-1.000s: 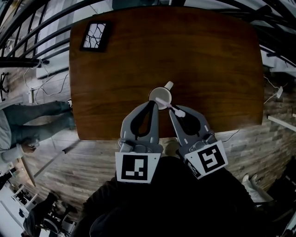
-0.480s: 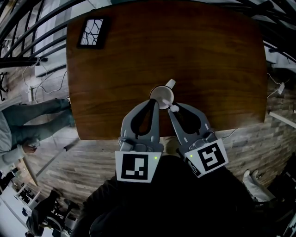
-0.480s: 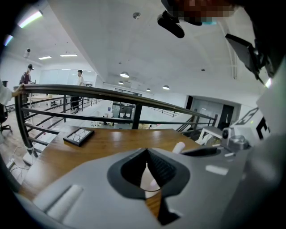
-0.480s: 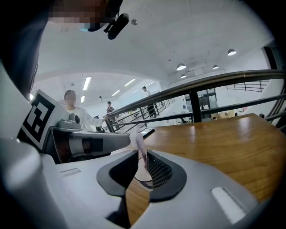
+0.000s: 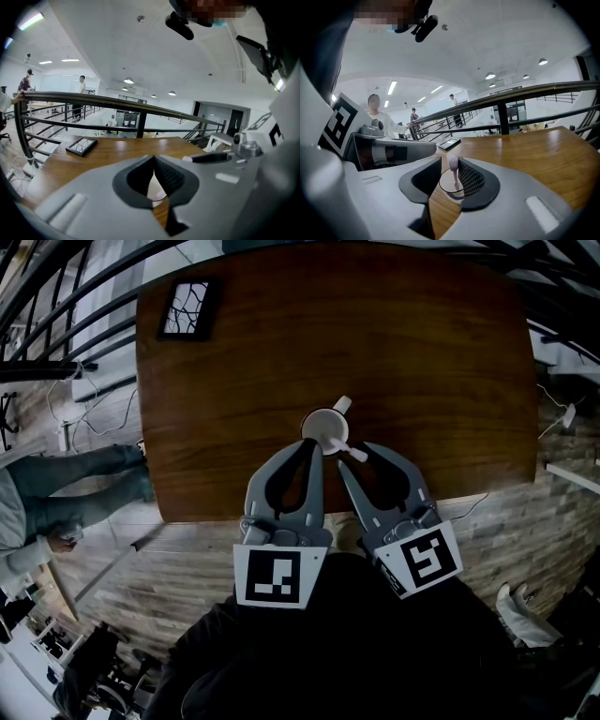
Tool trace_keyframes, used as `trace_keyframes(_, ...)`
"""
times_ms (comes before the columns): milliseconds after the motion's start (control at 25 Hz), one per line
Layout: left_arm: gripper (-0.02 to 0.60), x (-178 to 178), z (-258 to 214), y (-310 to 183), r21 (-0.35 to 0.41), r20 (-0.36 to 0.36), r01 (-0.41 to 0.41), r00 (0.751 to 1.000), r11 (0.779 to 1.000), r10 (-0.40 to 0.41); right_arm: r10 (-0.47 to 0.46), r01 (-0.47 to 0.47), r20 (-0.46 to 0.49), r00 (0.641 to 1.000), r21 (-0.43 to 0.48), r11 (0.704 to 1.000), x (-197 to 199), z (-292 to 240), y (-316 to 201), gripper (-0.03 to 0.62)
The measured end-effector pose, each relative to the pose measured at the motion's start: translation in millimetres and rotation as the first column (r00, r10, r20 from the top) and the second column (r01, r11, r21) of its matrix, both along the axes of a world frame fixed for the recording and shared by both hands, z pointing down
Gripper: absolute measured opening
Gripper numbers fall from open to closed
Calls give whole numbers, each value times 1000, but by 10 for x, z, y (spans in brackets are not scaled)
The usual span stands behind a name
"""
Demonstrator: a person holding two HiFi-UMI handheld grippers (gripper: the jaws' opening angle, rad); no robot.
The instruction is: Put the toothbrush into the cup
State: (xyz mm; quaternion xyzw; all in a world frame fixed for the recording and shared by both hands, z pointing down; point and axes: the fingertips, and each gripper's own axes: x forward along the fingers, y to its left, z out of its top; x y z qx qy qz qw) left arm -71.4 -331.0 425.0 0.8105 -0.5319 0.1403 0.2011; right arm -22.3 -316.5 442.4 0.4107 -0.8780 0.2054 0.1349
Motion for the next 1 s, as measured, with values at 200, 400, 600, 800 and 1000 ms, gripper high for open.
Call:
trace_keyframes(200, 9, 4, -220, 1, 56, 0, -3, 1000, 998, 3, 11, -11, 1, 1000, 74, 997, 19, -239, -11, 114)
trace_keyframes(400, 9, -14, -567, 56, 134, 18, -3, 1000, 991, 0, 12, -16, 25, 1000, 168, 986, 8, -615, 5, 114)
trace_keyframes(600, 9, -83, -929, 76, 228, 43, 4, 999, 974, -14, -4, -18, 78, 997, 284, 959, -72, -1067, -9, 84)
trace_keyframes(800, 9, -164, -1232, 141, 305, 56, 9, 998, 952, -28, -24, -26, 119, 993, 400, 916, -144, -1501, 53, 9)
trace_keyframes(1000, 9, -164, -1420, 138, 367, 71, -2, 997, 930, -25, -21, -31, 113, 993, 443, 896, -163, -1699, 20, 2)
